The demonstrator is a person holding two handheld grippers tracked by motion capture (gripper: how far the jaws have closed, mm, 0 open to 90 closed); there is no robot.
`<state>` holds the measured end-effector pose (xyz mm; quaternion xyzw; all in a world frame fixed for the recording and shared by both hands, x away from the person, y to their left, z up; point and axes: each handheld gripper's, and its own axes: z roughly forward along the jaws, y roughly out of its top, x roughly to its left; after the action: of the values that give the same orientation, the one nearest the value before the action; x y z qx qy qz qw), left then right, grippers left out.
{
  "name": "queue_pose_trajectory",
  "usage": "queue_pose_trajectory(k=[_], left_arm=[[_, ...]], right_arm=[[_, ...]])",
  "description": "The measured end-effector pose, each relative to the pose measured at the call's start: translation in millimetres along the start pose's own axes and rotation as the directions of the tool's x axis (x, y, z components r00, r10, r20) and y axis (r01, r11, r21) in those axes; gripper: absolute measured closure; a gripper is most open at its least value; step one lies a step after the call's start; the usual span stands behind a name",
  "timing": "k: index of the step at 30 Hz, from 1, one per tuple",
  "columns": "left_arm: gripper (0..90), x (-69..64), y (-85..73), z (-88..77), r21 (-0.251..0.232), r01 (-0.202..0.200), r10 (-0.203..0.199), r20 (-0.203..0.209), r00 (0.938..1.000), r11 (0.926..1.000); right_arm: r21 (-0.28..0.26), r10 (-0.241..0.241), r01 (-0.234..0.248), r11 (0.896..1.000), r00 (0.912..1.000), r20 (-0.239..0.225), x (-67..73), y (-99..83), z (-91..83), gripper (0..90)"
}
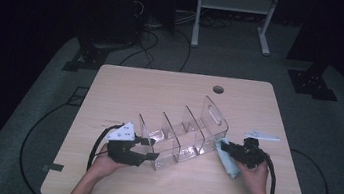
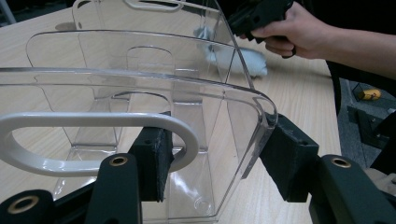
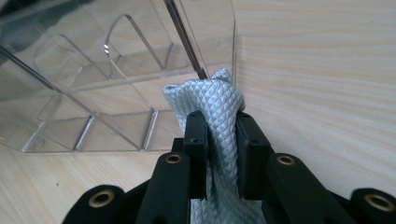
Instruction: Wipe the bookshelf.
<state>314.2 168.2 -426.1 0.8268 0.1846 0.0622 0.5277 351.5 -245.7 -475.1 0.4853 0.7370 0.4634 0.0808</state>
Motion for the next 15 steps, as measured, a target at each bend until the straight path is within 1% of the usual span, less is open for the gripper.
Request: queue_pose_trajectory(k=[1, 3, 4, 5, 6, 7, 9, 10, 11, 12, 13, 15], left_arm=[[46.1, -0.1, 0.0, 0.0, -0.001, 0.001, -0.001, 0.000, 1.0000, 1.0000], [46.2, -0.2, 0.0, 0.1, 0.000, 0.000, 0.000, 0.000, 1.0000, 1.0000], [46.1, -0.2, 0.0, 0.0, 0.000, 0.000, 0.000, 0.000, 1.0000, 1.0000], [46.1, -0.2, 0.0, 0.2, -0.001, 0.000, 0.000, -0.001, 1.0000, 1.0000], [46.1, 0.0, 0.0, 0.1, 0.001, -0.001, 0.001, 0.000, 1.0000, 1.0000], [46.1, 0.0, 0.0, 0.1, 0.001, -0.001, 0.001, 0.001, 1.0000, 1.0000], [46.1, -0.4, -0.1, 0.6, -0.001, -0.001, 0.001, 0.001, 1.0000, 1.0000], [46.1, -0.7, 0.0, 1.1, 0.000, -0.002, 0.002, 0.001, 1.0000, 1.0000], [46.1, -0.8, 0.2, 1.4, 0.001, -0.004, 0.004, 0.002, 1.0000, 1.0000], [46.1, -0.7, 0.2, 1.5, 0.002, -0.004, 0.004, 0.004, 1.0000, 1.0000], [46.1, -0.6, 0.2, 1.5, 0.001, -0.003, 0.003, 0.005, 1.0000, 1.0000], [46.1, -0.8, 0.1, 1.5, 0.003, -0.003, 0.003, 0.005, 1.0000, 1.0000]], right_arm=[[0.013, 0.000, 0.000, 1.000, 1.0000, 0.002, -1.2, -1.6, 2.7, 76.5], [0.062, 0.003, -0.004, 0.998, 0.9999, 0.013, -4.3, -6.4, 10.7, 76.5], [0.094, 0.007, -0.008, 0.996, 0.9999, 0.015, -6.5, -9.4, 15.7, 76.5], [0.091, 0.017, -0.018, 0.996, 0.9998, 0.010, -7.2, -9.4, 15.9, 76.5], [0.077, 0.006, -0.007, 0.997, 0.9999, 0.011, -5.6, -7.0, 12.6, 76.5], [0.053, 0.000, 0.000, 0.999, 1.0000, 0.006, -3.7, -4.2, 7.8, 76.6], [-0.008, 0.005, -0.005, 1.000, 0.9999, -0.014, -1.5, 2.1, -2.8, 76.5], [-0.021, 0.002, -0.002, 1.000, 0.9999, -0.015, -0.8, 4.8, -6.0, 76.5], [-0.024, -0.007, 0.007, 1.000, 0.9999, -0.008, -0.6, 5.5, -6.5, 76.5], [-0.019, -0.006, 0.006, 1.000, 0.9999, -0.009, -1.4, 4.3, -4.5, 76.5], [-0.004, 0.003, -0.003, 1.000, 1.0000, -0.009, -2.5, 2.1, -0.6, 76.5], [0.049, -0.003, 0.003, 0.999, 0.9999, 0.010, -5.2, -3.4, 8.7, 76.4]])
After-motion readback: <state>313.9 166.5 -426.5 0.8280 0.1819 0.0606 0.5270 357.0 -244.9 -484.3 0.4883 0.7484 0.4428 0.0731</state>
